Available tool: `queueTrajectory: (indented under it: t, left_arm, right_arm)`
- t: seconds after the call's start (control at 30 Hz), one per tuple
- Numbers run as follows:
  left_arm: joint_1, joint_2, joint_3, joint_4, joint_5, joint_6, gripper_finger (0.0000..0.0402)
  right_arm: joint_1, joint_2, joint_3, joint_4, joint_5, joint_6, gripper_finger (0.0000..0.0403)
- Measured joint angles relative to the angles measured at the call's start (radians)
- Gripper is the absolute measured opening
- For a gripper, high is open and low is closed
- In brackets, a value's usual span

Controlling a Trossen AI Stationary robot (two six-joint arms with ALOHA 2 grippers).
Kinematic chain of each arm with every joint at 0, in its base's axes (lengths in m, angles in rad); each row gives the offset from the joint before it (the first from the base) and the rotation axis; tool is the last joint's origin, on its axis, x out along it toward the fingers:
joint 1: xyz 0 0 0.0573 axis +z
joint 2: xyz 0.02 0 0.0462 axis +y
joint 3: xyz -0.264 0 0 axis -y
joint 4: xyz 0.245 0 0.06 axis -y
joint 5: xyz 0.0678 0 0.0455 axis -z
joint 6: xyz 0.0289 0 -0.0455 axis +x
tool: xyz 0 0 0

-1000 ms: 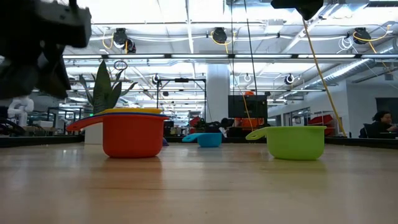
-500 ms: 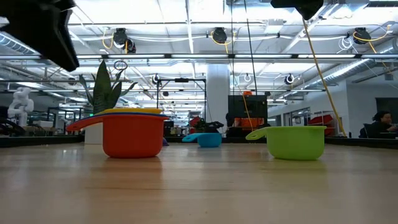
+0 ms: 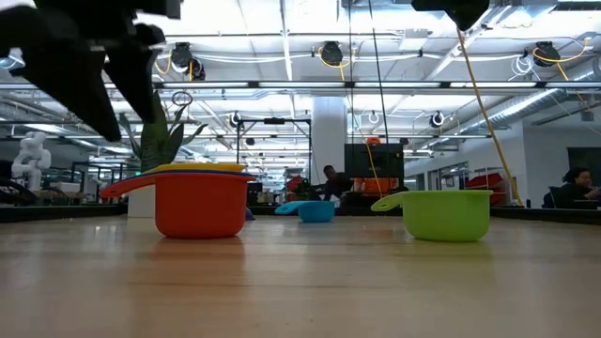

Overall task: Nest measuring cups in basket
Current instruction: Stack the yellow measuring cup on top of the blue measuring cup

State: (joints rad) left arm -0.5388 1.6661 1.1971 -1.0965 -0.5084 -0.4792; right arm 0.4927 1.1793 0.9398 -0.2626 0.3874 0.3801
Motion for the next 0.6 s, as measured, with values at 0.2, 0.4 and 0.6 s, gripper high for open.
queueTrajectory:
  t: [0.2,0.4,0.6]
  left_arm:
    - [0.050,0.000,-0.066,0.078,0.038,0.063,0.0351]
    - [0.070,0.000,-0.110,0.150,0.088,0.104,0.0351]
    - [0.108,0.000,-0.167,0.269,0.126,0.166,0.0351]
  right_arm:
    - [0.000,0.000,0.000,0.000,0.000,0.000,0.0160]
    - [0.000,0.000,0.000,0.000,0.000,-0.003,0.0160]
    - [0.000,0.000,0.000,0.000,0.000,-0.003,0.0160]
